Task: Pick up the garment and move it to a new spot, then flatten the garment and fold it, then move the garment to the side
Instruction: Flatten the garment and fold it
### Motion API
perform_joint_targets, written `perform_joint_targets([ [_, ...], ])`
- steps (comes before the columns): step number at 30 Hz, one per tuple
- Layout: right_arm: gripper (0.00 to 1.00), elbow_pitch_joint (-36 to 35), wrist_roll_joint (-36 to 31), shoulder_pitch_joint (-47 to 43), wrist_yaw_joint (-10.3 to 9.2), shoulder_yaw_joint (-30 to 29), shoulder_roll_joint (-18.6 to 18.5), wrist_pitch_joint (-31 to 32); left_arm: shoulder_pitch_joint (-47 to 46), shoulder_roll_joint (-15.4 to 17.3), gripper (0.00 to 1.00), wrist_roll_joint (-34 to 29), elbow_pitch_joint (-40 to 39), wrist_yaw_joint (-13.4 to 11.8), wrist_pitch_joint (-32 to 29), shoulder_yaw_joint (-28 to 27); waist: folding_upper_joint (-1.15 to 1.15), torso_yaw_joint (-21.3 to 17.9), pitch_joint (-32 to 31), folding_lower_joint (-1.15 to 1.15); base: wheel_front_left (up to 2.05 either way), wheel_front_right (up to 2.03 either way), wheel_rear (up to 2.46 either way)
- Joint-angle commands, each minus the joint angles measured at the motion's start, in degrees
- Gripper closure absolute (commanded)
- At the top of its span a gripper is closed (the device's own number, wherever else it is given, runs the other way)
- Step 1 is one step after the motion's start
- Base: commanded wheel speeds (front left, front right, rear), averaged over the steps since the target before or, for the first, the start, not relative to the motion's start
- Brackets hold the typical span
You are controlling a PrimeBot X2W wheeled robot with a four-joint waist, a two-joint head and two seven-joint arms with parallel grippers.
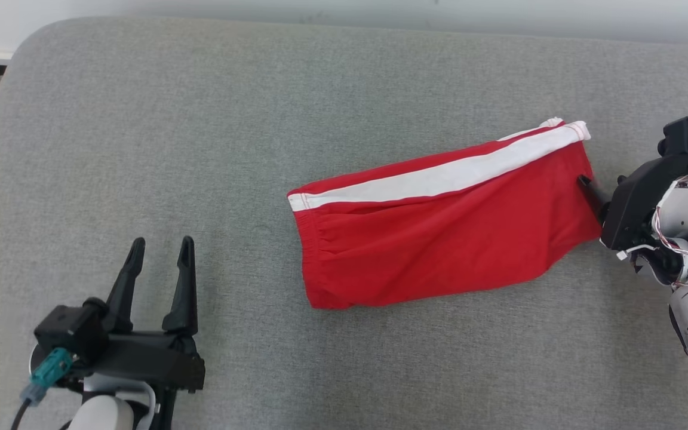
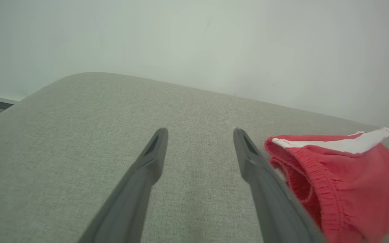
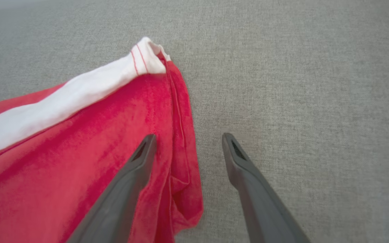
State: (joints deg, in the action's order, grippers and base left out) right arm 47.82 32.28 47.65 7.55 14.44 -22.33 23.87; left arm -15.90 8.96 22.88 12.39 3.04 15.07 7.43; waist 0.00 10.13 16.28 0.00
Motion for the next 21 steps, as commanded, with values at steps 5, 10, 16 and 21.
perform_joint_targets([
  [5, 0.0, 2.49, -1.74, -0.17, -0.16, -0.74, 1.06, -0.27, 2.35, -0.72, 0.0, -3.1, -0.42, 0.93, 0.08, -2.1, 0.0, 1.55, 1.29, 0.0, 0.0, 0.0, 0.0],
  [10, 0.0, 4.46, -2.81, -1.09, -0.16, 0.11, 2.69, 0.29, 2.87, -1.21, 0.0, -4.75, 0.13, 1.83, 0.08, -3.36, 0.0, 2.19, 2.19, 0.0, 0.0, 0.0, 0.0],
  [16, 1.0, 6.32, -4.42, -1.54, -0.02, 1.58, 4.08, 0.86, 2.44, -1.9, 0.0, -6.26, 0.58, 2.57, 0.09, -4.48, 0.0, 2.34, 2.83, 0.0, 0.0, 0.0, 0.0],
  [21, 1.0, 7.11, -6.61, 0.08, -0.22, 0.33, 2.0, -1.57, 1.51, -2.65, 0.0, -7.27, 0.81, 3.07, 0.09, -4.9, 0.0, 1.96, 2.21, 0.0, 0.0, 0.0, 0.0],
])
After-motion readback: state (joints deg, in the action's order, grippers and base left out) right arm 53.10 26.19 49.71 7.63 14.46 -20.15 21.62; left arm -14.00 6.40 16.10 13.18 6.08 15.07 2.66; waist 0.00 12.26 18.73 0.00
